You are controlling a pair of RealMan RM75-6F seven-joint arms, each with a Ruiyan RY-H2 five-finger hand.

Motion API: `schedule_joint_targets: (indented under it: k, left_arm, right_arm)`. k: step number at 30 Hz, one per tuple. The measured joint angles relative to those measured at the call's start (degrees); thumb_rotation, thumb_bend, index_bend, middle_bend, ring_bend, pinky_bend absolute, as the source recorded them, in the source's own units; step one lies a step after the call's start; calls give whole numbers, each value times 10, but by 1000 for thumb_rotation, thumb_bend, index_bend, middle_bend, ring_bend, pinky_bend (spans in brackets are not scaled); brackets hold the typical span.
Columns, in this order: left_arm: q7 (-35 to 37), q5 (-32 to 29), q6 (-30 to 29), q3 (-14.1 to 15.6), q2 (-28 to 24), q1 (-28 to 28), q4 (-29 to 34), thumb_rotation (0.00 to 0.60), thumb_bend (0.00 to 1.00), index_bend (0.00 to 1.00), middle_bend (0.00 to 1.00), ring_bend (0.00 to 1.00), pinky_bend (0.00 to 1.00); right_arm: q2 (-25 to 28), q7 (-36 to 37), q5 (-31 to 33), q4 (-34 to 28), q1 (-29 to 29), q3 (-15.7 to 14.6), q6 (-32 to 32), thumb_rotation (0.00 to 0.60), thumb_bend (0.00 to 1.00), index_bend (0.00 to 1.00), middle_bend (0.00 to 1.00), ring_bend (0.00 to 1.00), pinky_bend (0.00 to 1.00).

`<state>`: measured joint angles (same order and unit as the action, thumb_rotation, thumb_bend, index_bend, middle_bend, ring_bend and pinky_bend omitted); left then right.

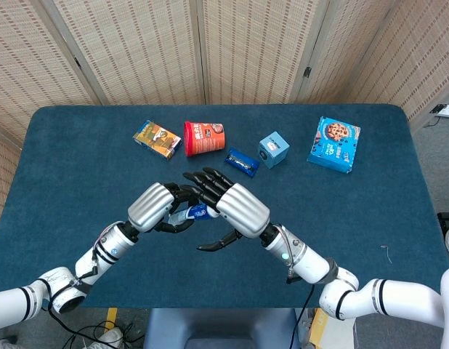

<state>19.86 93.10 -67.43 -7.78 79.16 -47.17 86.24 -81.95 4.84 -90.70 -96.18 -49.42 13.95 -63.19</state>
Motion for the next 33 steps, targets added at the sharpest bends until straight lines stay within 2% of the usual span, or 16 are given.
schedule_joint_targets:
  k: [14, 33]
  left_arm:
    - [0, 1, 11, -4, -1, -12, 12, 600, 598, 799, 874, 767, 523]
    - [35, -16, 18, -3, -8, -8, 15, 600, 598, 800, 875, 771, 523]
  right_arm:
    - [-24, -20, -1, 15, -19, 5, 0, 132, 66, 0, 0, 0, 0]
    - [-52, -10, -13, 50, -18, 3, -40, 124, 66, 0, 0, 0, 0]
